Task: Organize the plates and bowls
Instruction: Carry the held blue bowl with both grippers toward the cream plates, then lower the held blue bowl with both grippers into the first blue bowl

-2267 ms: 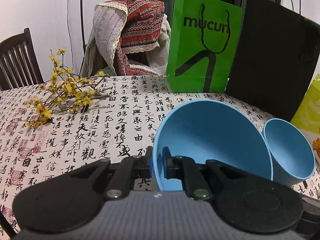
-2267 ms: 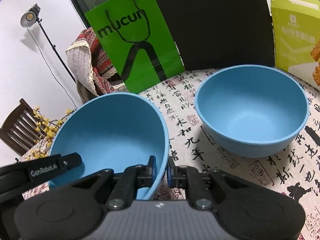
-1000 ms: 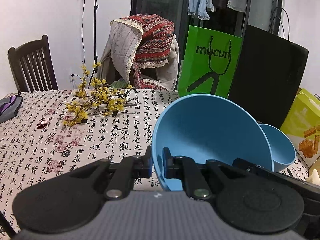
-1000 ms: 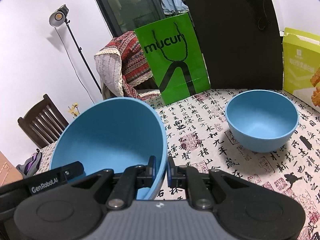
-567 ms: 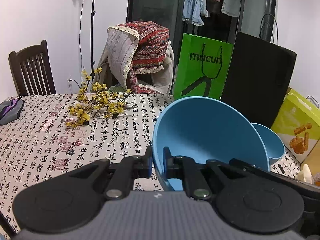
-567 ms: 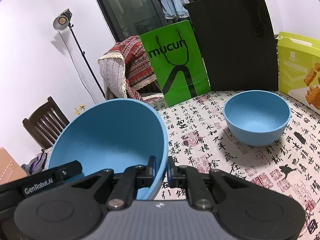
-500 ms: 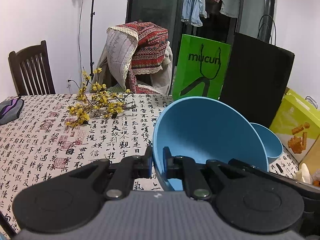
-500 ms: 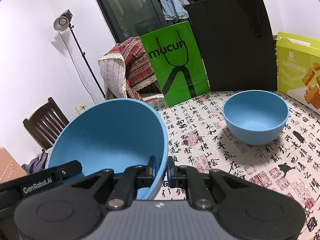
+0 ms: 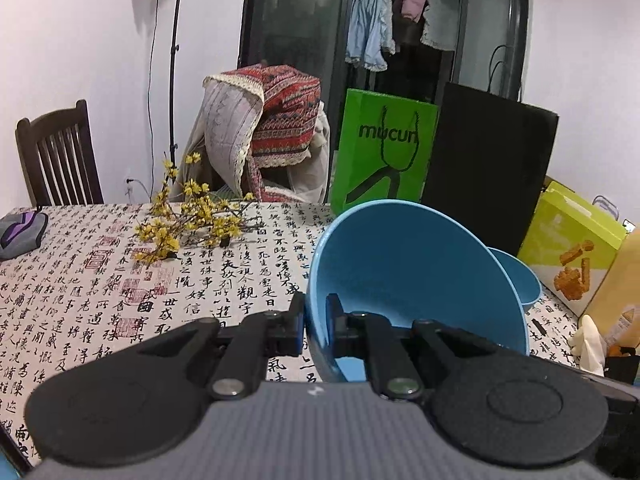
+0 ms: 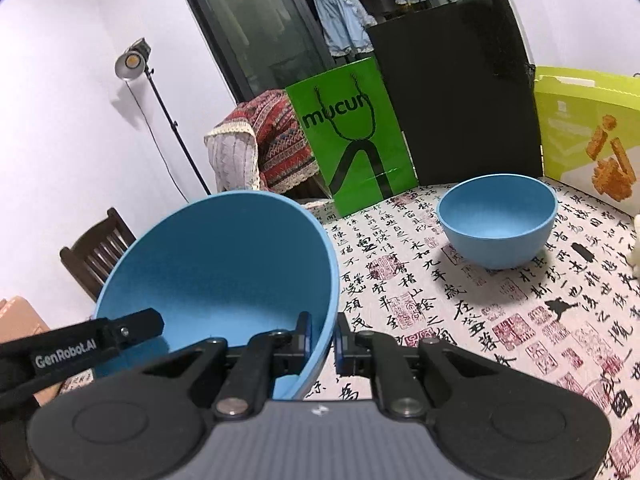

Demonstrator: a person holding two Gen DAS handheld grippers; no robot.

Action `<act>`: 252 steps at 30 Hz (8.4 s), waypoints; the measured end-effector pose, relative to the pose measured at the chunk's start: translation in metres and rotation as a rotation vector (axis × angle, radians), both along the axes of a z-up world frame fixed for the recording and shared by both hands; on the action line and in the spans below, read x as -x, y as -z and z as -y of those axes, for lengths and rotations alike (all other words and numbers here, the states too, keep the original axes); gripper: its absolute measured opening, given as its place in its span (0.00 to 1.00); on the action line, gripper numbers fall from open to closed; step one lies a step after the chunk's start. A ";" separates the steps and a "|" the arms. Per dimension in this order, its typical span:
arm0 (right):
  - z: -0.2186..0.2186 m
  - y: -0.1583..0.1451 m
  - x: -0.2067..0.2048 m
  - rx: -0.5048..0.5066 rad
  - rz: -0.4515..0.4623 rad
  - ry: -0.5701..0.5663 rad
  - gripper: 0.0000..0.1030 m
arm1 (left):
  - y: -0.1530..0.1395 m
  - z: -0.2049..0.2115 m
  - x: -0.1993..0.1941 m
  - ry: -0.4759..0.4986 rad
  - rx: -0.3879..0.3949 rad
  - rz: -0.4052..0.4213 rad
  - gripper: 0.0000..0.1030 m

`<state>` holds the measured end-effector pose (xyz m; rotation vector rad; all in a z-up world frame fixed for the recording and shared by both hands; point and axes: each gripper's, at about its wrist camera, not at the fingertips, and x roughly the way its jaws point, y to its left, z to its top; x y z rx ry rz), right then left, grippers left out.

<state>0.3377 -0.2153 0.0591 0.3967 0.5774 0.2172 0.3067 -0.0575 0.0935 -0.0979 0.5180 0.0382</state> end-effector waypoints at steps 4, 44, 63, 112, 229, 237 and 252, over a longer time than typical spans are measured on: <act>0.002 -0.006 0.009 -0.001 0.017 0.006 0.10 | -0.001 -0.003 0.011 0.025 0.019 0.017 0.11; -0.018 -0.016 0.066 0.007 0.093 -0.033 0.11 | 0.000 -0.036 0.073 0.060 0.083 0.113 0.12; -0.037 -0.021 0.090 0.000 0.106 -0.082 0.11 | 0.002 -0.057 0.107 0.017 0.100 0.115 0.12; -0.082 -0.026 0.151 -0.036 0.134 -0.220 0.11 | -0.001 -0.101 0.195 -0.105 0.130 0.164 0.12; -0.278 0.019 0.165 0.173 0.081 -0.620 0.11 | 0.061 -0.253 0.267 -0.468 0.226 0.017 0.12; -0.276 0.020 0.165 0.156 0.099 -0.610 0.11 | 0.061 -0.254 0.267 -0.472 0.228 0.018 0.12; -0.275 0.019 0.158 0.104 0.091 -0.577 0.11 | 0.061 -0.260 0.264 -0.485 0.245 0.020 0.12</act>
